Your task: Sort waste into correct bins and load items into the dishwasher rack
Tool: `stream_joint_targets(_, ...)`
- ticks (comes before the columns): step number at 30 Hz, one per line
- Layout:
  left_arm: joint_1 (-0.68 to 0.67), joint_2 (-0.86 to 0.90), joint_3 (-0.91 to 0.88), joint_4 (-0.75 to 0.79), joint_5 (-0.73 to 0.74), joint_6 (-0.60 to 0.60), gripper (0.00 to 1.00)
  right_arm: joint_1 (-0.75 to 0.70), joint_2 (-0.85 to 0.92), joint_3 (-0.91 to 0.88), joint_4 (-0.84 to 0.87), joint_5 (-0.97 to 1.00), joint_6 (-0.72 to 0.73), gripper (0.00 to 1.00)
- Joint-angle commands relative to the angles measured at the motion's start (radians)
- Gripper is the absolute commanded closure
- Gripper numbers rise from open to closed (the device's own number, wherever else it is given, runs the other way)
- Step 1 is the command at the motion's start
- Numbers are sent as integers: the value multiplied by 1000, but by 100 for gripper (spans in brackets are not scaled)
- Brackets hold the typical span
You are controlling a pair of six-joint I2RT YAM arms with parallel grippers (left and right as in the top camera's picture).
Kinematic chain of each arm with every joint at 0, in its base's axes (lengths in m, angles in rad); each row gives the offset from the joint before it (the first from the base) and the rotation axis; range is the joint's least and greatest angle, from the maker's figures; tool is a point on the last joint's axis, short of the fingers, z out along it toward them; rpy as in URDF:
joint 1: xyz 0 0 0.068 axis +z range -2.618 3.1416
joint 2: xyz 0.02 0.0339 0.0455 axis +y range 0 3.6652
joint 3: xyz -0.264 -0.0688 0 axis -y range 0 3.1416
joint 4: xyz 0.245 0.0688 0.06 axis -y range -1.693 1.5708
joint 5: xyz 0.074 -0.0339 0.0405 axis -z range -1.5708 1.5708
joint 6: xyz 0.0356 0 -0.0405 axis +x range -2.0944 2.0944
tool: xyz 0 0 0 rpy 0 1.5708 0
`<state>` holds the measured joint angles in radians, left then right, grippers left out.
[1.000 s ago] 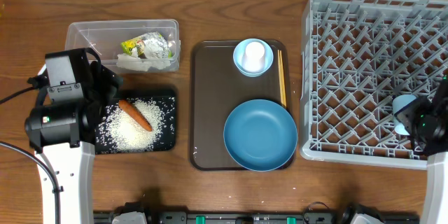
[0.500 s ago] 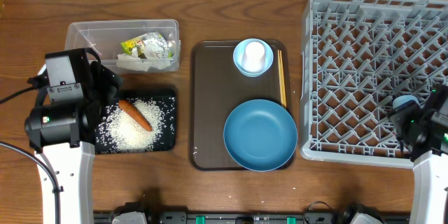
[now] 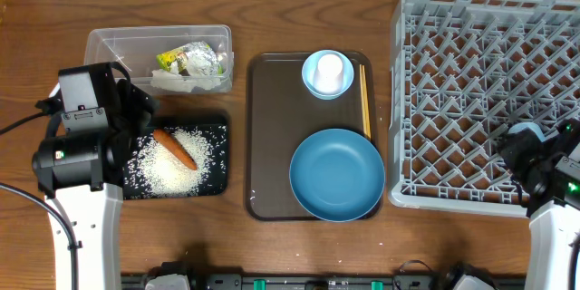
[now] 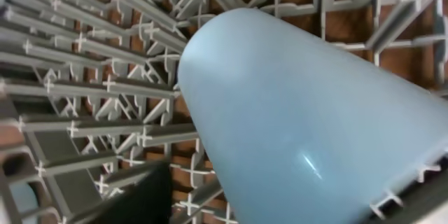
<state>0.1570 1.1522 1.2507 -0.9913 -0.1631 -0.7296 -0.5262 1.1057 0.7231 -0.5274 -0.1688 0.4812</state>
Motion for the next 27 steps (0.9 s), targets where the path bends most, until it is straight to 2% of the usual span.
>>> stream_joint_targets(1,6,4,2,-3,-2,-2,1,-11,0,-7,14,-22,-11,70)
stream_joint_targets(4,6,4,2,-3,-2,-2,1,-11,-1,-6,26,-22,-11,96)
stream_joint_targets(5,6,4,2,-3,-2,-2,1,-11,-1,-6,31,-22,-13,99)
stream_joint_targets(11,6,4,2,-3,-2,-2,1,-11,-3,-4,89,-73,-53,99)
stream_joint_targets(17,6,4,2,-3,-2,-2,1,-9,-2,-4,267,-426,-163,99)
stream_joint_targets(21,6,4,2,-3,-2,-2,1,8,17,-4,319,-591,-203,99)
stream_joint_targets(27,6,4,2,-3,-2,-2,1,83,101,-11,332,-623,-228,99)
